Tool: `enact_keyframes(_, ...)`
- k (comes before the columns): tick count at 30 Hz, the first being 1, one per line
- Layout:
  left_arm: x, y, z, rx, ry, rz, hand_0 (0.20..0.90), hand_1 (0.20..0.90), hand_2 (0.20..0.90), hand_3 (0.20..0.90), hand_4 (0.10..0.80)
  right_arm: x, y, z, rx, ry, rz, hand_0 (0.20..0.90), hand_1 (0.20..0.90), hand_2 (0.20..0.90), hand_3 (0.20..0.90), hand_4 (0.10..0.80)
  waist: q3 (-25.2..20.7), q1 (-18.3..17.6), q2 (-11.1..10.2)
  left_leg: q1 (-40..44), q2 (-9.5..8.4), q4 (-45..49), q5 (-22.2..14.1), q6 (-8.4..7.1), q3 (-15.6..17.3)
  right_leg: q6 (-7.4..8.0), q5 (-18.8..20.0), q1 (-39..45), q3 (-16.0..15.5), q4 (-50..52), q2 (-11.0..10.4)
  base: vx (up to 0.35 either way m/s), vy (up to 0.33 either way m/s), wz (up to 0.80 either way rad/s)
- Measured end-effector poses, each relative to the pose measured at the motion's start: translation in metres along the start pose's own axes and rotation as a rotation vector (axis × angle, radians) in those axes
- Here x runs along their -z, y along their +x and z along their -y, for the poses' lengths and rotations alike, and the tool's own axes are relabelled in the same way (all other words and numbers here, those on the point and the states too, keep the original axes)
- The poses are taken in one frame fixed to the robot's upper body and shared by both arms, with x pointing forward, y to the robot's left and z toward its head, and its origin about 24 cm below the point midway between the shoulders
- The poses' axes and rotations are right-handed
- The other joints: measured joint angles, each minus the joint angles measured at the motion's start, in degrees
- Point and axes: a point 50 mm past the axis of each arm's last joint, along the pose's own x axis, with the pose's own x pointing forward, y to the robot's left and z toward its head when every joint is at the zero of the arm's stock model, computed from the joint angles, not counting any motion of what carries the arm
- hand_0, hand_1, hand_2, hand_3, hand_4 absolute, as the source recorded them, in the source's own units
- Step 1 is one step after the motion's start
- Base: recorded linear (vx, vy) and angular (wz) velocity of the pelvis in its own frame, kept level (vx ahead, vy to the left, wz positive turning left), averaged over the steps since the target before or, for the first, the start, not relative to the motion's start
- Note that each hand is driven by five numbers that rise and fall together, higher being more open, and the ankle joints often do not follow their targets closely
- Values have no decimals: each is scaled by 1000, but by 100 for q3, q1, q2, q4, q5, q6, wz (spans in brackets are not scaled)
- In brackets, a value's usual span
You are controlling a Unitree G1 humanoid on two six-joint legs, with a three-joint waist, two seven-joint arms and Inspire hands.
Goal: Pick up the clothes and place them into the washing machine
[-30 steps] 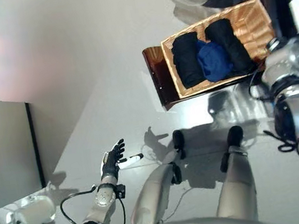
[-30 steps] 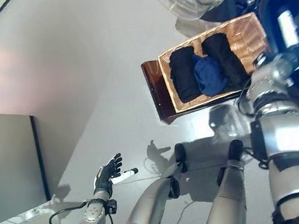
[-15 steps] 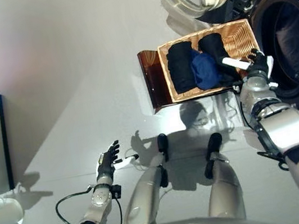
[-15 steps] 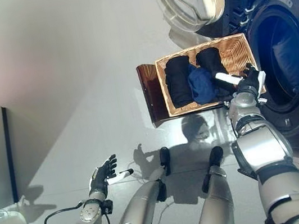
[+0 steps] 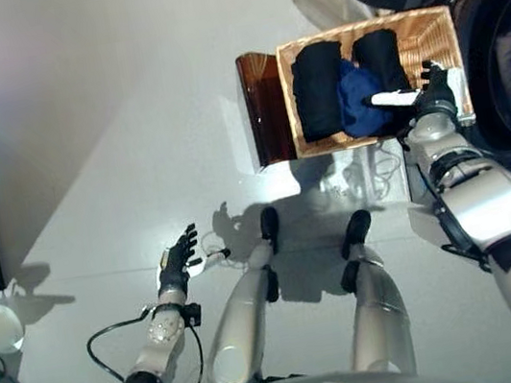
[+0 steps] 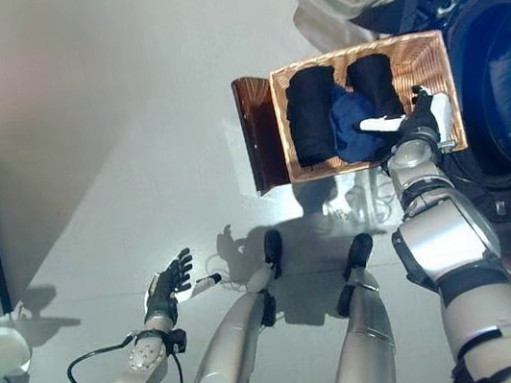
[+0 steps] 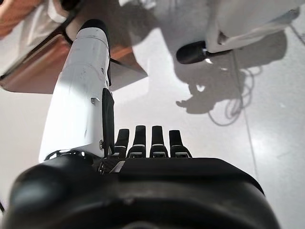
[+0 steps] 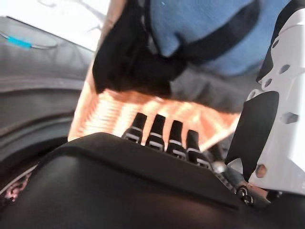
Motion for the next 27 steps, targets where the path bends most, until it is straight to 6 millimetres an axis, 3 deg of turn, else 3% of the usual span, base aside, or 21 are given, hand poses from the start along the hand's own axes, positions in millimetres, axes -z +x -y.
enact_keyframes(5,-13,6,1,-8,-4,48,900,900,900,900,800,-21,3,6,17,-7,39,900,900,900,900,800,60,28,78,-196,-32,9,20,17,-45,-2,-7,-166,-63,33,-41,25,25,9)
enact_keyframes(10,-33,12,4,-5,-24,128,900,900,900,900,800,-27,8,23,76,-43,63,900,900,900,900,800,82,192,120,-349,-85,18,28,29,-65,24,-34,-323,-87,97,-102,8,11,7)
enact_keyframes(17,-37,14,4,-16,-37,141,900,900,900,900,800,-39,11,34,108,-93,99,900,900,900,900,800,166,209,137,-552,-128,105,35,39,-110,12,-118,-549,-110,315,-181,-10,10,7)
enact_keyframes(22,-55,16,7,-12,-66,209,900,900,900,900,800,-64,16,64,196,-156,147,900,900,900,900,800,183,274,166,-1141,-188,300,83,12,-199,-28,-240,-1154,-138,714,-279,-15,12,17)
enact_keyframes(27,-62,18,8,-9,-73,230,900,900,900,900,800,-65,16,71,224,-193,147,900,900,900,900,800,201,305,171,-1266,-210,427,95,-6,-283,-66,-320,-1257,-195,907,-345,8,5,11)
